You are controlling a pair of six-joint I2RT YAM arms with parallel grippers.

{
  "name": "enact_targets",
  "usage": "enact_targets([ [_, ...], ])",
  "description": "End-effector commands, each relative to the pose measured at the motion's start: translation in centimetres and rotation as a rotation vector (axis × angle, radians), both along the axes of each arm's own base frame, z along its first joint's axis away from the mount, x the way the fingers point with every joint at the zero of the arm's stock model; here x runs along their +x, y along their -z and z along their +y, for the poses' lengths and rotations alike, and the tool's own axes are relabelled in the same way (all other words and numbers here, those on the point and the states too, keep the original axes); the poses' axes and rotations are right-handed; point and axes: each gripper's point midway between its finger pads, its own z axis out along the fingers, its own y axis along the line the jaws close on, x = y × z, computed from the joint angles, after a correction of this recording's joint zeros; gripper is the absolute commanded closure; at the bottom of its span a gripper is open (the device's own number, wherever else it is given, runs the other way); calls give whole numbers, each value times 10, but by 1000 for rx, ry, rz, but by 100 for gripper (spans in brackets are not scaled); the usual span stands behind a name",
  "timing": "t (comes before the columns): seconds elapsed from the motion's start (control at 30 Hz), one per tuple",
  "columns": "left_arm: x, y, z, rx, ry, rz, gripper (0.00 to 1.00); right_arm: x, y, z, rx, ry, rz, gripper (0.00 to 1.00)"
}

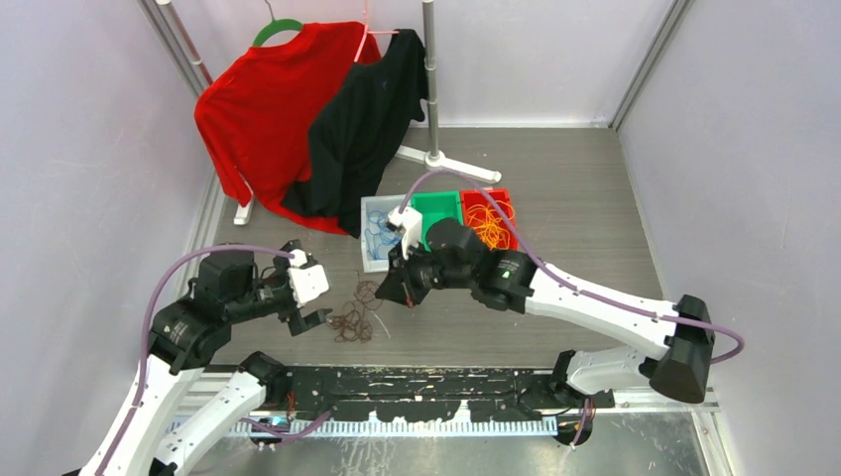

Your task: Untangle the cables

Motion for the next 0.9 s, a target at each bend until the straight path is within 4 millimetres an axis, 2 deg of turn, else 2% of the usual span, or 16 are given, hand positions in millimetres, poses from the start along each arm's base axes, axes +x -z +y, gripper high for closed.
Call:
enact_targets([
  [0.0,-6,-22,-24,-142,78,-1,7,-16,-62,5,103,-91,-22,99],
  [0.17,-13,-40,-36,-236,126,-13,8,-18,-91,10,168,-116,-53,99],
  [0.33,-22,-48,-44,-301,171,10,9,-20,-128,18,287,-139,-91,99],
  [0.5,-27,-70,-54,-391,197,37,9,-18,-156,25,357,-151,-127,99],
  [0.63,-35,-83,-62,-421,258,76,9,-18,-168,33,404,-162,-129,99],
  [0.87,-30,-87,-65,-427,261,67,21,-17,-175,43,447,-170,-108,99],
])
